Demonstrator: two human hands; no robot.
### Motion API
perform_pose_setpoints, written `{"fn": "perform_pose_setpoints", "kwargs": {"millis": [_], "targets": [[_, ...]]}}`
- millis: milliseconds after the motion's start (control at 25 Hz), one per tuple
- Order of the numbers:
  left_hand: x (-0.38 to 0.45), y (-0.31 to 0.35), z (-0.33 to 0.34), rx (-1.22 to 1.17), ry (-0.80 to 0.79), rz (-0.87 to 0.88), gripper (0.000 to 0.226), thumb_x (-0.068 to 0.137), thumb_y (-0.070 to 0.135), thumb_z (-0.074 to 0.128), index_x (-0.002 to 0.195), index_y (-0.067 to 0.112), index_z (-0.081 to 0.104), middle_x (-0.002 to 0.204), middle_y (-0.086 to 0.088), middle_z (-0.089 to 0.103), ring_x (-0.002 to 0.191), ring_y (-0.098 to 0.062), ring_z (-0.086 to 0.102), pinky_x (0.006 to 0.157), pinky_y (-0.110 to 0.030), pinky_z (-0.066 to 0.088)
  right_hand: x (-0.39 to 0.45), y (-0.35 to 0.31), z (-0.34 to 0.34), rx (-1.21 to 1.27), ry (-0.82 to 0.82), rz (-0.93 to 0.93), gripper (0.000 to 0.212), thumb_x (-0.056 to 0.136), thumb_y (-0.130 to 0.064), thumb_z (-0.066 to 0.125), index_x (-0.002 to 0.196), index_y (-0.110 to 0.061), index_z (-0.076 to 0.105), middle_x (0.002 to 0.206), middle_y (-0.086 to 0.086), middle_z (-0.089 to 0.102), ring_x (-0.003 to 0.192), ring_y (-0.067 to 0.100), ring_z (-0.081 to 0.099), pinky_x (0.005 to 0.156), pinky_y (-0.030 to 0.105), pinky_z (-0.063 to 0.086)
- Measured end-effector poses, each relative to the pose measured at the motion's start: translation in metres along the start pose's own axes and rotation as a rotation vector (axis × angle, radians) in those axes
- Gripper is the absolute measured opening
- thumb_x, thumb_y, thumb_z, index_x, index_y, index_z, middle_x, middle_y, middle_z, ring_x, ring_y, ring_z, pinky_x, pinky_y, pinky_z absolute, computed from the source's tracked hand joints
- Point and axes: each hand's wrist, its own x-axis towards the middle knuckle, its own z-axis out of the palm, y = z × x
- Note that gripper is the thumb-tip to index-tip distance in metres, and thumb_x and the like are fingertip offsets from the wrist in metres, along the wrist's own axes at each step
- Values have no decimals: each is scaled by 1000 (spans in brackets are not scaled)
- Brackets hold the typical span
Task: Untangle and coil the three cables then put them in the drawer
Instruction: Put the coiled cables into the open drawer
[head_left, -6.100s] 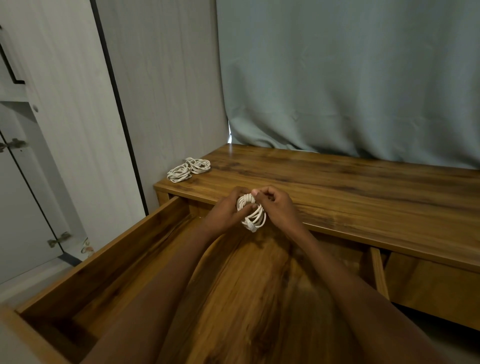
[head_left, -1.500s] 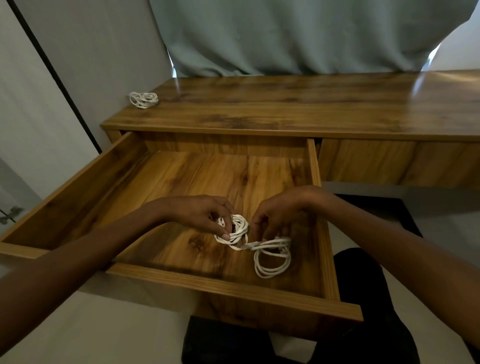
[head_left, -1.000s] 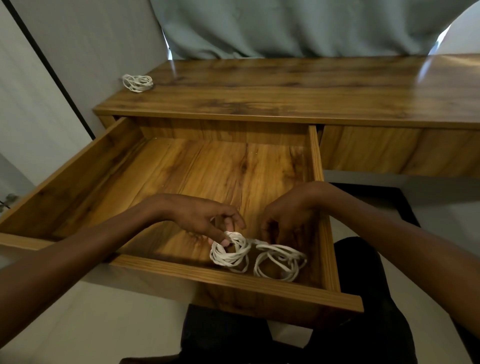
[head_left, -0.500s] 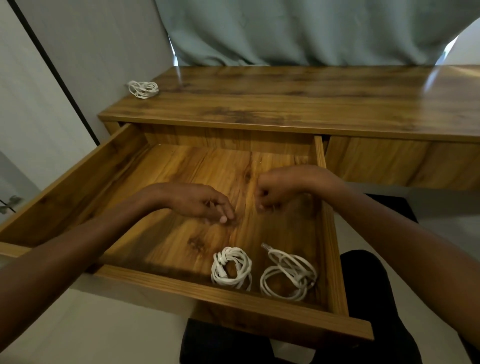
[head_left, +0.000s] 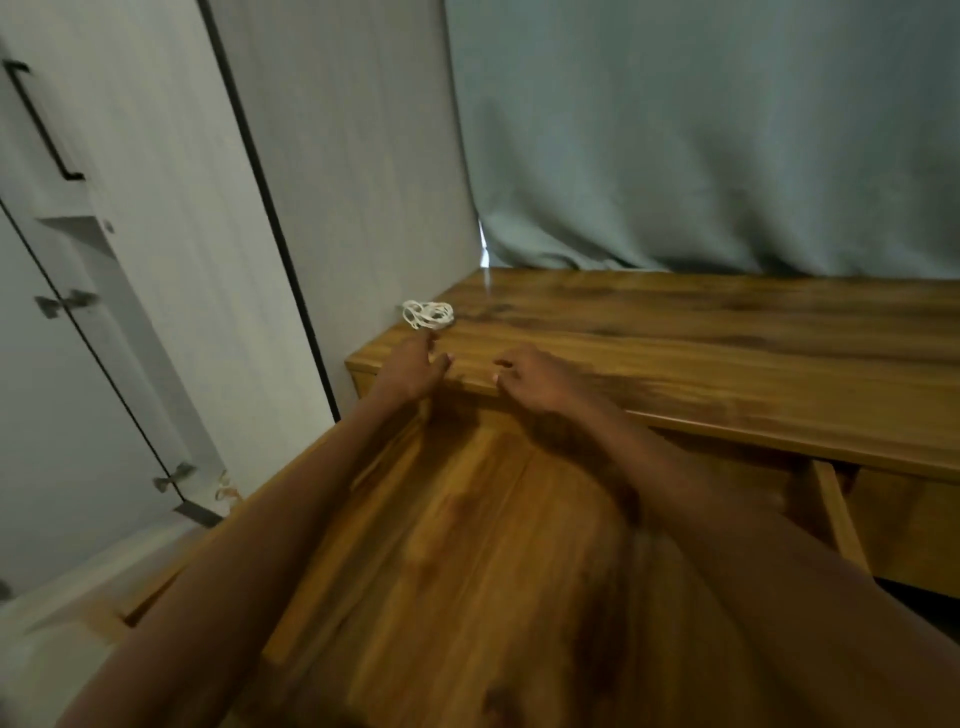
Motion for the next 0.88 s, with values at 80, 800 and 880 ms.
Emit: {"fn": "perform_pose_setpoints", "kwargs": {"millis": [80,800,880], "targets": [[25,-16,5,52,13,-30,50,99,31,57,141,6,47,140,-18,55,125,-34,54,103,-40,42,34,4,14,-92,-49,-24,38,105,-42,41,131,-21,61,141,8,54,123,29,54,99,42,46],[139,-64,39,207,38,-69,47,90,46,66,128,21,53,128,-9,63,110,-29,60,88,-38,50,99,41,34,161,145,151,31,98,-44,54,120,-30,70,127,-3,68,114,20,61,101,39,46],[125,-54,36,122,-10,-17,44,88,44,70,124,21,56,125,-5,63,104,-22,60,80,-33,47,93,44,31,347,279,228,26,99,-34,56,117,-26,72,121,-3,71,109,19,64,91,33,49]]}}
